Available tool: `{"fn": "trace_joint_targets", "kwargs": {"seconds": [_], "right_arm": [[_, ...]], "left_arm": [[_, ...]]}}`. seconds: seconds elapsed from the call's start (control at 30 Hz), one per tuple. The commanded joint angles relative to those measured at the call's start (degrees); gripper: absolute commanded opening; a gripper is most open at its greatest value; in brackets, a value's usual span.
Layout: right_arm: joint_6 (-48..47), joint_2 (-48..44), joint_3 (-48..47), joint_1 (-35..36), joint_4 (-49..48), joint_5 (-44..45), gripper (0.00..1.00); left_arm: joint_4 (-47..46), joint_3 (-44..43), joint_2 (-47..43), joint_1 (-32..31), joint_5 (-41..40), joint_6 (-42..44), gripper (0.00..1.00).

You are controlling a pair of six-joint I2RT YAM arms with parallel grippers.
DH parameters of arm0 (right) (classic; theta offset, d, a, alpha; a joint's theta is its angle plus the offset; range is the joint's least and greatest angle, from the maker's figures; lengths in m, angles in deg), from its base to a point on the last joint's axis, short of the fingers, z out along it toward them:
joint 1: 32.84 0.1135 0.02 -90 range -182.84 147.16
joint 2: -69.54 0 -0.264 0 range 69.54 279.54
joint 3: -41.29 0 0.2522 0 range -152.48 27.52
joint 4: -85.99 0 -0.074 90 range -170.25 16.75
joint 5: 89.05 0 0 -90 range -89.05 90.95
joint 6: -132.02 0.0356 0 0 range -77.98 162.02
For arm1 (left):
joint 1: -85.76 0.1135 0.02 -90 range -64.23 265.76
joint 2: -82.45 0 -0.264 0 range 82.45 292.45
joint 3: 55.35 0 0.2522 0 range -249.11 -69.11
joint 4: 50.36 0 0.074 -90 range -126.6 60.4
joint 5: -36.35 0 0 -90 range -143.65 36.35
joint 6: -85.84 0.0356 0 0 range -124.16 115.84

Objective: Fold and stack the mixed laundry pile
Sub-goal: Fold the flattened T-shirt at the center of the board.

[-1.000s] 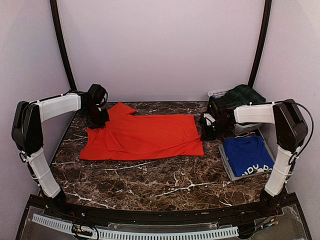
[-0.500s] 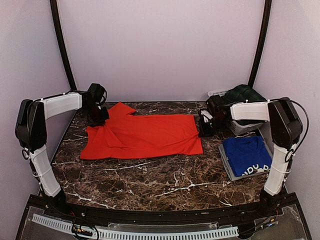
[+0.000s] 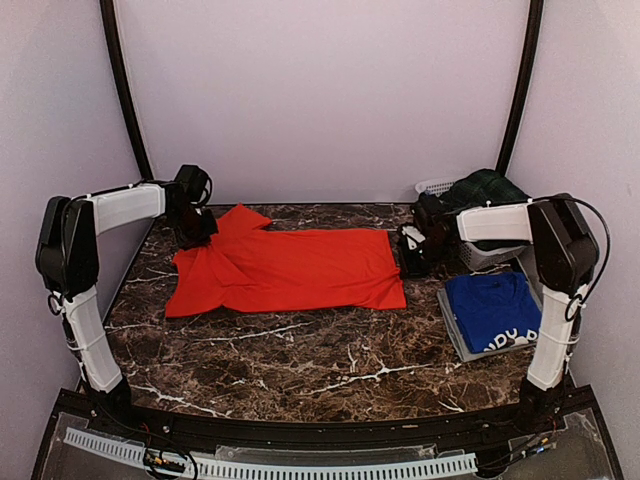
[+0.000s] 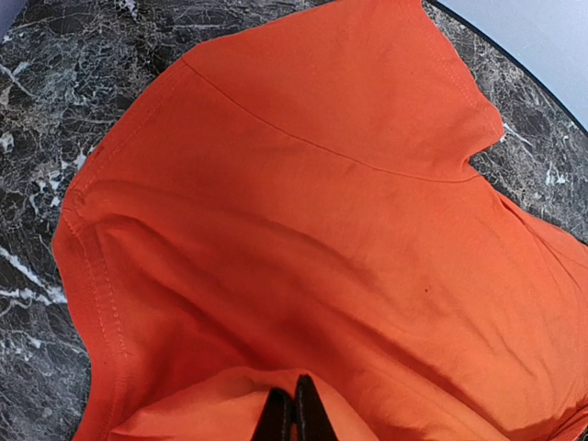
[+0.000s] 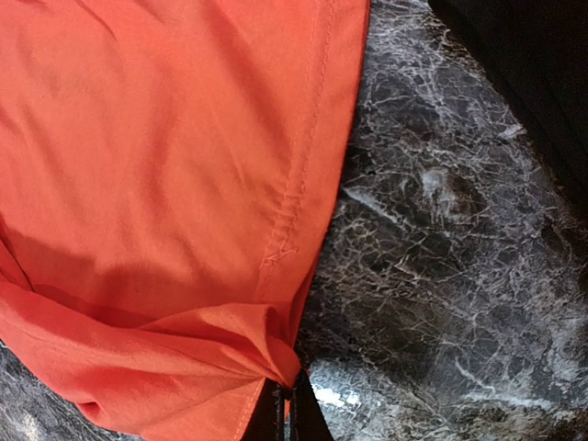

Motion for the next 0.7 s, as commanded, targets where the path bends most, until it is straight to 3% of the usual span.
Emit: {"fn": "trace_joint_targets", "kwargs": {"seconds": [0.0,0.2,0.33,0.37,0.4,0.43,0.47,0.5,0.57,0.67], "right_arm": [[-0.24,0.43,-1.15,-0.43,-0.45,1.21,0.00],[-0.39,0.84,-2.30,-0.46,-0.18,0.38,0.00],[-0.48,0.99,-3.61,-0.71,0.43,0.91,0.00],[-0.51,0.91,-3.99,-0.82,1.06,0.74,0.09],[-0.53,0.56,-3.98,-0.95,1.47,0.62,0.22],[-0.57,-0.28,-3.52,-0.96,1.83,0.60,0.37],[-0.53,-1.94,-2.76,-1.03,1.98,0.67,0.46],[-0.30,-3.43,-1.80,-1.19,1.98,0.67,0.52],[0.24,-6.82,0.53,-1.47,2.14,-0.23,0.60],[1.66,-11.10,4.34,-1.81,2.53,-3.63,0.61]], "left_arm": [[-1.99,-1.47,0.18,0.44,0.02,0.88,0.00],[-3.74,-3.24,2.26,0.44,1.91,2.61,0.00],[-1.14,-5.69,3.83,1.40,1.86,2.69,0.06],[0.52,-5.93,3.81,1.84,2.32,2.03,0.12],[1.08,-5.64,3.09,2.86,3.53,1.76,0.16],[1.19,-3.74,2.30,3.36,3.95,1.32,0.25],[0.93,-2.35,-0.23,4.23,4.11,1.09,0.31],[0.12,1.12,-1.69,4.62,4.11,0.78,0.43],[-0.61,6.35,-6.97,5.72,4.32,0.24,0.57],[-1.09,13.50,-14.93,7.17,6.00,-1.57,0.63]]}}
